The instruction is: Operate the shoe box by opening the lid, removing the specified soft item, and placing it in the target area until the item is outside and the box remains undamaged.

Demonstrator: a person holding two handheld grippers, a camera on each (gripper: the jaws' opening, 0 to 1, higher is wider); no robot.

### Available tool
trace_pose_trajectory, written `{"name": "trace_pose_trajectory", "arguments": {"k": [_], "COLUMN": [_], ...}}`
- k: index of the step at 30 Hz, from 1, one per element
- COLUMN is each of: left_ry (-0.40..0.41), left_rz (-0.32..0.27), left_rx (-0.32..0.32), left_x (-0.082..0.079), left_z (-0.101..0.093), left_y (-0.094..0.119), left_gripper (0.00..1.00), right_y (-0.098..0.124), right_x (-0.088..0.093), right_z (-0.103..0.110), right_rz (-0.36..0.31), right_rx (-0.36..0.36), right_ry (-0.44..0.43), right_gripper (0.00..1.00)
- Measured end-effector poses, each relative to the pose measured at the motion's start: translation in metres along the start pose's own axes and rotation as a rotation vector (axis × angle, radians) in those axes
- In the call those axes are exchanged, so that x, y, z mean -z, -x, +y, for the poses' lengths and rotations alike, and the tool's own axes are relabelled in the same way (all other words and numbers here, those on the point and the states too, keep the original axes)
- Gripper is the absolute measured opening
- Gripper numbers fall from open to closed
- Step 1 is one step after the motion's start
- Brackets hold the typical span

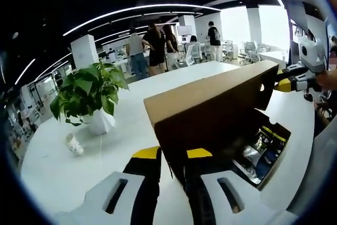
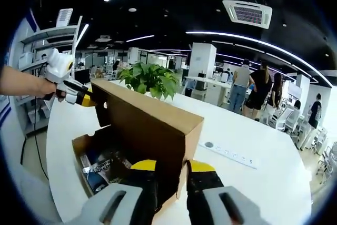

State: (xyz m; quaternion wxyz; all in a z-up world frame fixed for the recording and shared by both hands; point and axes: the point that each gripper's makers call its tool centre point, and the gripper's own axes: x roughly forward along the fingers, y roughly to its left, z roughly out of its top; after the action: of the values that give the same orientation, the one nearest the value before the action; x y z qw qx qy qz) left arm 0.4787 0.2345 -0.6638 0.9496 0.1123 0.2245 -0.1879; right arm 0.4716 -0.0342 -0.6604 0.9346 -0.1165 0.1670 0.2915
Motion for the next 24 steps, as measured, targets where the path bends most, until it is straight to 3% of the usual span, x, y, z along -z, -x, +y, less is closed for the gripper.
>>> {"name": "trace_pose_trajectory", "arguments": {"k": [13,24], "left_ry": [-0.025,-0.028], "left_rz": [-0.012,-0.032], "left_rx": [-0.017,-0.014], "left_x": [-0.003,-0.006], "left_z": [0.009,0.009], "left_y": [-0.005,-0.008], "left_gripper": [0.08,0.08], "right_y": [-0.007,-0.011], "right_x": [-0.004,-0.005], "right_z": [-0.019,-0.024], "right_rz": [0.0,-0.009], "right_rx": [0.068,0.075], "right_ry": [0.013,0.011], "right_gripper": [0.0,0.0]}}
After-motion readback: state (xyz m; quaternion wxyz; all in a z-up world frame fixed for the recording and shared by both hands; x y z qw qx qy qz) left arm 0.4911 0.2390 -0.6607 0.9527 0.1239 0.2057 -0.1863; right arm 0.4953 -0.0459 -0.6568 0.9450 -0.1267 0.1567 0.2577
